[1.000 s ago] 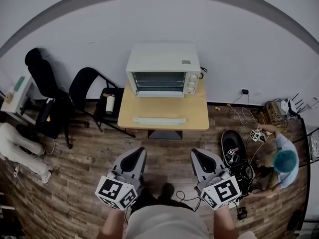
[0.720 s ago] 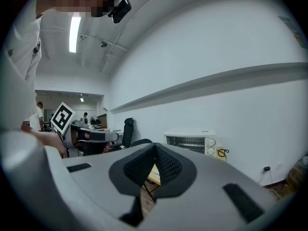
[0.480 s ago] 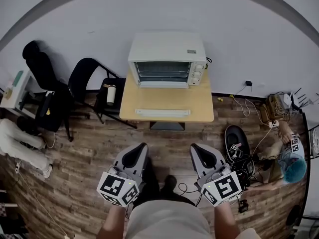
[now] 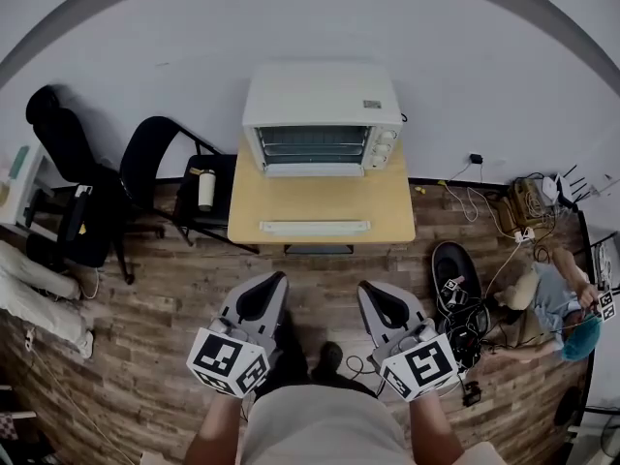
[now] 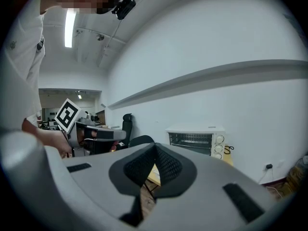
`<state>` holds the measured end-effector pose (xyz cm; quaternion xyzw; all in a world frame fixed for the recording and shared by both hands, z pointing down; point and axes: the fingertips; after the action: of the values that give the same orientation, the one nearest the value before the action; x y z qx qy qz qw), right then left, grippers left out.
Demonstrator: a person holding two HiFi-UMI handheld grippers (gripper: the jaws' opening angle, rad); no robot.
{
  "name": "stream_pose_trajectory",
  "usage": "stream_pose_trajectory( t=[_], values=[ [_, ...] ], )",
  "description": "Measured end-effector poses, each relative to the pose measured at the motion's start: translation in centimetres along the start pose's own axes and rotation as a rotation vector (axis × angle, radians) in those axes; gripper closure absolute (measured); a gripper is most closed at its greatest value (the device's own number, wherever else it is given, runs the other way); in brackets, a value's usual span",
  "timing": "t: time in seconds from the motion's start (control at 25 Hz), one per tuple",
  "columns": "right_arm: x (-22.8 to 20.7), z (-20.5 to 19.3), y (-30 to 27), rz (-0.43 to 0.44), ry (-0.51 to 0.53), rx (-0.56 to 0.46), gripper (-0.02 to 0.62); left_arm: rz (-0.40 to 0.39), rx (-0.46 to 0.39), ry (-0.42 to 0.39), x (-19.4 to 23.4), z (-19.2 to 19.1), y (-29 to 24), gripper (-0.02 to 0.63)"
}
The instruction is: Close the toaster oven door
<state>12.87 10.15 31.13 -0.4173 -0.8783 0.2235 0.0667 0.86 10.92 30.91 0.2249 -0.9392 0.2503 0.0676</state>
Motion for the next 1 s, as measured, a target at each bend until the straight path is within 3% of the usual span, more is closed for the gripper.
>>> stream_pose_trajectory(
  t=[0.52,1.0],
  values=[
    [-2.3,0.8,-6.6,-0.075,-0.025,0.077,0.597,-0.072,0.047,-0.019,5.9,1.8,-4.0,0.595],
    [-2.6,-1.1,-13.4,-0.146,-0.025,0.177,0.597,-0.148,0.106,-0.052,11.1,1.7,-7.6,0.595]
  ],
)
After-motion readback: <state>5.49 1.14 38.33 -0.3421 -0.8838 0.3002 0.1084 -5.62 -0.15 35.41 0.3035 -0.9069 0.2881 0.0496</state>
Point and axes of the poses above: the fingertips, and each gripper's own axes: y backward along the fingers, x to its left, z out of its top, and after that the axes turned 14 degrees about x, right-handed
